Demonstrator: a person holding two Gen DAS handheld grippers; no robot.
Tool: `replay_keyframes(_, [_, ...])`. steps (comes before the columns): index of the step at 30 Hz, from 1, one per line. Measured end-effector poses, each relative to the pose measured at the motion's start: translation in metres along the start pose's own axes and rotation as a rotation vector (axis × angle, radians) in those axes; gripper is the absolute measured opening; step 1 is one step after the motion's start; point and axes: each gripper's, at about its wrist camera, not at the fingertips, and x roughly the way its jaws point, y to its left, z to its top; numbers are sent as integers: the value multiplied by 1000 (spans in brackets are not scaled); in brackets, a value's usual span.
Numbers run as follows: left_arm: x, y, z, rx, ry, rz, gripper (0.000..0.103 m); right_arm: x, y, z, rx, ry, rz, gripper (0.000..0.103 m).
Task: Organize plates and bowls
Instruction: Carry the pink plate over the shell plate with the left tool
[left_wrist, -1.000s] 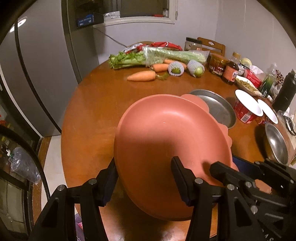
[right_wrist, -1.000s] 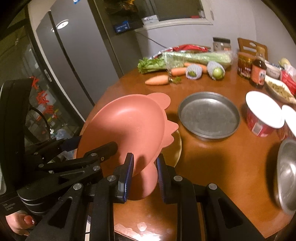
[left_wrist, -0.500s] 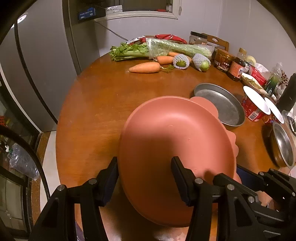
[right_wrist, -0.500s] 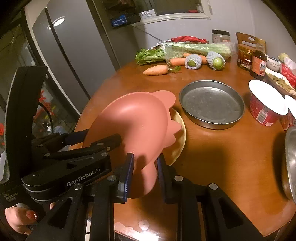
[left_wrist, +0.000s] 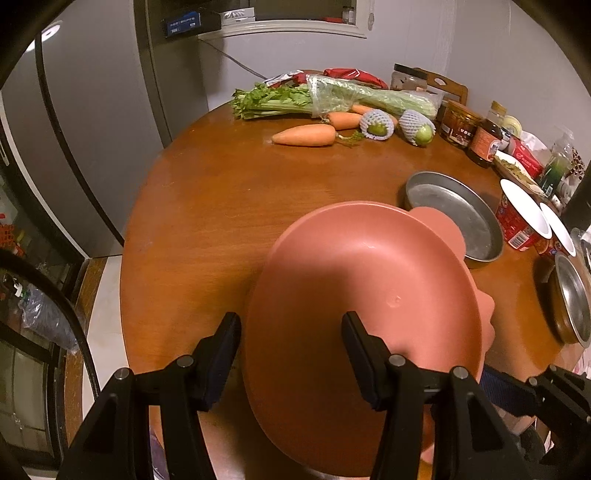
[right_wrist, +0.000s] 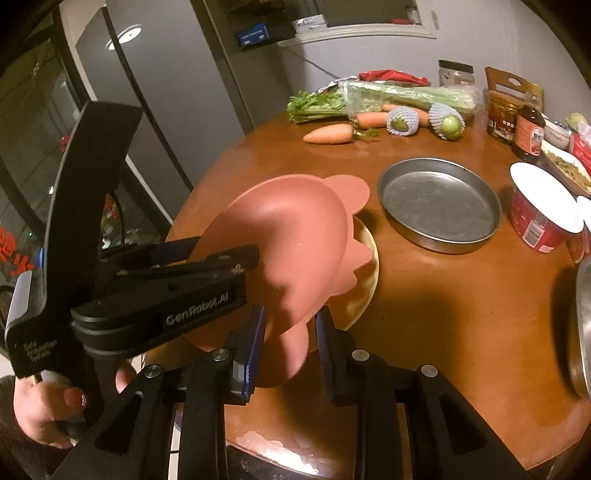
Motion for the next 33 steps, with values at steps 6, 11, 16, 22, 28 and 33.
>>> replay_keyframes(6, [0, 4, -1, -13, 0, -11, 56, 1, 3, 0, -16, 7, -4, 30])
replay_keyframes(11, [-10, 12, -1, -40, -25, -17, 57, -4, 3, -1, -23, -5, -11, 33])
replay_keyframes(16, [-18, 22, -5, -61, -31, 0, 57, -8, 7, -3, -47, -1, 4, 35])
replay_keyframes(22, [-16, 26, -14, -65, -11, -9, 57, -10, 10, -4, -69, 8, 19, 39])
replay_keyframes(28, [-9, 23, -22, -59, 20, -13, 57, -8, 15, -8, -103, 33, 17, 40])
replay_keyframes(33, [-5, 23, -25, -68, 35, -44, 58, -15, 9, -9, -92, 15, 8, 40])
